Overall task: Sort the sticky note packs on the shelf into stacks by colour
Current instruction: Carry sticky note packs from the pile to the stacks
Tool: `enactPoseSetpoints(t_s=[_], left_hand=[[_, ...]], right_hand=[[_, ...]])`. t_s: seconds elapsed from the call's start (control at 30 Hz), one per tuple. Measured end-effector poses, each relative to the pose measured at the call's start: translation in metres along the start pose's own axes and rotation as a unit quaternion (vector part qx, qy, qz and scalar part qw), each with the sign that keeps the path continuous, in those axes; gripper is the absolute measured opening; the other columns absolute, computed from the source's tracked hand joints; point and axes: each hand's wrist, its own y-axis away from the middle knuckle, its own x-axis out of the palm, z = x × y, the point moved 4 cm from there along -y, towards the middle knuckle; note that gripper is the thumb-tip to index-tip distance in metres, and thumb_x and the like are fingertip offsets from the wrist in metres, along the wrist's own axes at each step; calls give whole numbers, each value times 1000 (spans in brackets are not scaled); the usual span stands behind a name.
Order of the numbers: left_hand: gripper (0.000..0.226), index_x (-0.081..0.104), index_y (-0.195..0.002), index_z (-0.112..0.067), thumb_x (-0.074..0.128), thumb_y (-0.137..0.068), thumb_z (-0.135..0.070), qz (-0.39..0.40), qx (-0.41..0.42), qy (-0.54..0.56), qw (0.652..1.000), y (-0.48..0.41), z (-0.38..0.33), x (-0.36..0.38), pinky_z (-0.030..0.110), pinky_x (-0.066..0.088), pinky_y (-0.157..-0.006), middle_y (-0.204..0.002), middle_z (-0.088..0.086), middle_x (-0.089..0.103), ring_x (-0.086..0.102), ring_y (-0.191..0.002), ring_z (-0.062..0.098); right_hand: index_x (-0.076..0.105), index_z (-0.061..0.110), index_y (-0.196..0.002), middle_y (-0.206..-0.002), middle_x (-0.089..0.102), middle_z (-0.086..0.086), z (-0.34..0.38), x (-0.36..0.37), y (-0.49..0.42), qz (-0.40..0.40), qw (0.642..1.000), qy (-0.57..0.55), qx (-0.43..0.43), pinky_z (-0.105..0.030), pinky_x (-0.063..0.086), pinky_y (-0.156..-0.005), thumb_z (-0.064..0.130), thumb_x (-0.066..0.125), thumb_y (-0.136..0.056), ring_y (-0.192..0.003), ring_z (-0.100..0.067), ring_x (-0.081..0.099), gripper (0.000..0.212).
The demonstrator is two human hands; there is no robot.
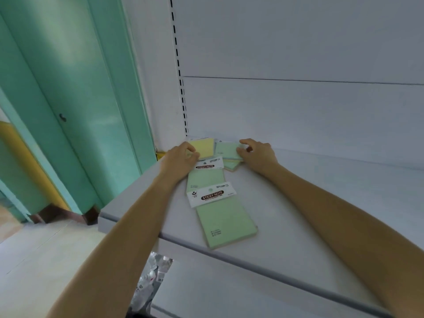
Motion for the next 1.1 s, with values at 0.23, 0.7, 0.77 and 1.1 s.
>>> enactPoseSetpoints(t_s=[0.23,0.7,0.77,1.1], left_hand=[[41,53,-119,-19,66,-79,-19,29,10,119,992,6,-5,-1,42,50,-92,-124,11,53,59,-100,26],[42,48,-132,-12,53,-90,-11,10,97,120,988,26,-28,-9,28,39,-92,-133,13,48,53,-111,34],[44,47,-133,-12,54,-90,-12,16,107,115,988,27,-41,-12,28,37,-98,-136,13,47,53,-116,33],[47,46,-134,-8,56,-88,-10,108,124,223,961,61,-136,22,43,45,-101,-139,13,48,65,-98,35]], right_hand=[[56,18,-125,-130,58,-7,2,-1,-6,-13,996,-83,-42,-23,38,-89,11,41,-91,-111,-24,54,38],[51,13,-129,-137,46,-8,-5,-65,21,-150,981,-125,1,-21,39,-87,5,42,-93,-115,-26,53,38],[51,13,-129,-137,46,-8,-10,-84,31,-176,977,-119,14,-21,39,-90,5,41,-93,-117,-26,52,38],[52,14,-128,-136,46,-10,-63,-166,116,-278,948,-123,91,-6,33,-69,2,40,-92,-117,-25,51,40]])
